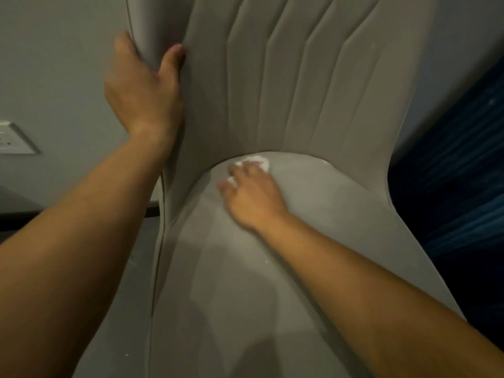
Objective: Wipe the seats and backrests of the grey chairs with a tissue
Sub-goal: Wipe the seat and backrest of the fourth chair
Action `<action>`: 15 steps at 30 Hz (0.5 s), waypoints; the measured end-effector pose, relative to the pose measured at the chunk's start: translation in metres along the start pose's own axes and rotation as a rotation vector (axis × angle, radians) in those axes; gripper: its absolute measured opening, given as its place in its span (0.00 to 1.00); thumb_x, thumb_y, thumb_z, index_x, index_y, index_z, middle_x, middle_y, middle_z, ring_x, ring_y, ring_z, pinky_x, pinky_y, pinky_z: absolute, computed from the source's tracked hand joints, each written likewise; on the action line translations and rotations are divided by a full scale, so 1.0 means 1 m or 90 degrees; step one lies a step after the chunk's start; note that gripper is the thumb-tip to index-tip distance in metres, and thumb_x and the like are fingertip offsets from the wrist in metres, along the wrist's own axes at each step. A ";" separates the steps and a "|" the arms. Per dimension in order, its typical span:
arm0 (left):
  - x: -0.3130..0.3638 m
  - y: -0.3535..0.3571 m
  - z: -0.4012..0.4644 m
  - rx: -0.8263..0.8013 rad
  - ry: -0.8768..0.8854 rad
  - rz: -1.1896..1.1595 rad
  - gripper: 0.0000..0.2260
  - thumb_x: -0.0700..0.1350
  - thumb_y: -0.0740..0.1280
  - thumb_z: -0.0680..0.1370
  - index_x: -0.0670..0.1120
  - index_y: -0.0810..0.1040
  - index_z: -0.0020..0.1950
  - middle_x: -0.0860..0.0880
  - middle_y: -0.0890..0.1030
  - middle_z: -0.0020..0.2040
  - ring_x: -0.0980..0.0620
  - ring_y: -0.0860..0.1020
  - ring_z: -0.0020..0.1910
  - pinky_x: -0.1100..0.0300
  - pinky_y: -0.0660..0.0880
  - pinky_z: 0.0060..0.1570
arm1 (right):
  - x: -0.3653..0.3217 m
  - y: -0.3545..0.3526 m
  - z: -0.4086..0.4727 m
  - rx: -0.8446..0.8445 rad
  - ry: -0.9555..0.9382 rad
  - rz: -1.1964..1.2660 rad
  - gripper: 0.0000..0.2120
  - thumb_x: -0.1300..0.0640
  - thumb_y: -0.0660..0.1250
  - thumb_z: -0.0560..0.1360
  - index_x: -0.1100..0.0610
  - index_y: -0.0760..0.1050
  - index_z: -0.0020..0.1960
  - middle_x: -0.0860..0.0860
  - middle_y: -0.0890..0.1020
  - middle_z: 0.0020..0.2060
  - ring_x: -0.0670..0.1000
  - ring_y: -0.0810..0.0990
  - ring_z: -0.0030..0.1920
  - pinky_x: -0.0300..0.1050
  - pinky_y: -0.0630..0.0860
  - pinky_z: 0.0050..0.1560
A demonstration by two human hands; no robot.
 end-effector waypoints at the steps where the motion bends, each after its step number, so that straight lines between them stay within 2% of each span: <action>1: -0.001 0.000 0.000 -0.001 -0.002 -0.001 0.28 0.68 0.62 0.70 0.44 0.73 0.52 0.45 0.79 0.47 0.44 0.75 0.46 0.54 0.65 0.41 | -0.020 0.001 -0.012 0.005 -0.058 0.015 0.26 0.44 0.43 0.82 0.51 0.70 0.70 0.53 0.71 0.71 0.57 0.63 0.72 0.53 0.53 0.75; 4: 0.000 0.000 0.000 -0.007 0.001 -0.010 0.28 0.68 0.62 0.70 0.45 0.74 0.54 0.47 0.80 0.50 0.46 0.76 0.48 0.55 0.67 0.44 | -0.055 0.000 -0.062 -0.012 -0.157 0.168 0.31 0.35 0.51 0.79 0.50 0.64 0.76 0.53 0.64 0.77 0.55 0.56 0.77 0.53 0.49 0.77; 7: 0.000 -0.003 0.000 -0.008 0.008 -0.017 0.28 0.68 0.62 0.70 0.44 0.74 0.55 0.47 0.80 0.50 0.48 0.76 0.48 0.58 0.66 0.43 | -0.038 0.002 -0.091 -0.025 -0.192 0.134 0.32 0.33 0.52 0.78 0.46 0.59 0.78 0.49 0.62 0.78 0.51 0.54 0.79 0.52 0.47 0.77; 10: 0.001 -0.004 0.001 -0.017 0.006 -0.006 0.28 0.67 0.62 0.71 0.44 0.74 0.55 0.47 0.80 0.50 0.48 0.76 0.48 0.61 0.63 0.41 | 0.018 -0.002 -0.090 -0.036 -0.073 0.069 0.30 0.34 0.46 0.80 0.42 0.54 0.79 0.45 0.57 0.79 0.48 0.51 0.79 0.57 0.47 0.77; 13: -0.001 -0.001 0.001 -0.023 0.013 -0.011 0.28 0.68 0.62 0.71 0.45 0.74 0.56 0.47 0.80 0.52 0.48 0.76 0.49 0.60 0.65 0.43 | 0.090 -0.006 -0.092 -0.027 0.080 0.024 0.26 0.39 0.46 0.82 0.43 0.55 0.79 0.46 0.57 0.79 0.49 0.52 0.79 0.60 0.53 0.76; 15: -0.003 0.001 0.000 -0.023 0.019 -0.017 0.28 0.67 0.61 0.71 0.45 0.74 0.57 0.47 0.80 0.54 0.48 0.76 0.51 0.59 0.67 0.46 | 0.118 -0.006 -0.093 -0.035 0.157 0.026 0.26 0.40 0.46 0.82 0.43 0.55 0.79 0.47 0.57 0.79 0.51 0.52 0.79 0.60 0.53 0.76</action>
Point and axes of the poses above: each hand's wrist, its own z-axis towards the middle knuckle, its own y-axis out of the palm, x = y × z, the point moved 5 cm from there along z, towards the middle knuckle
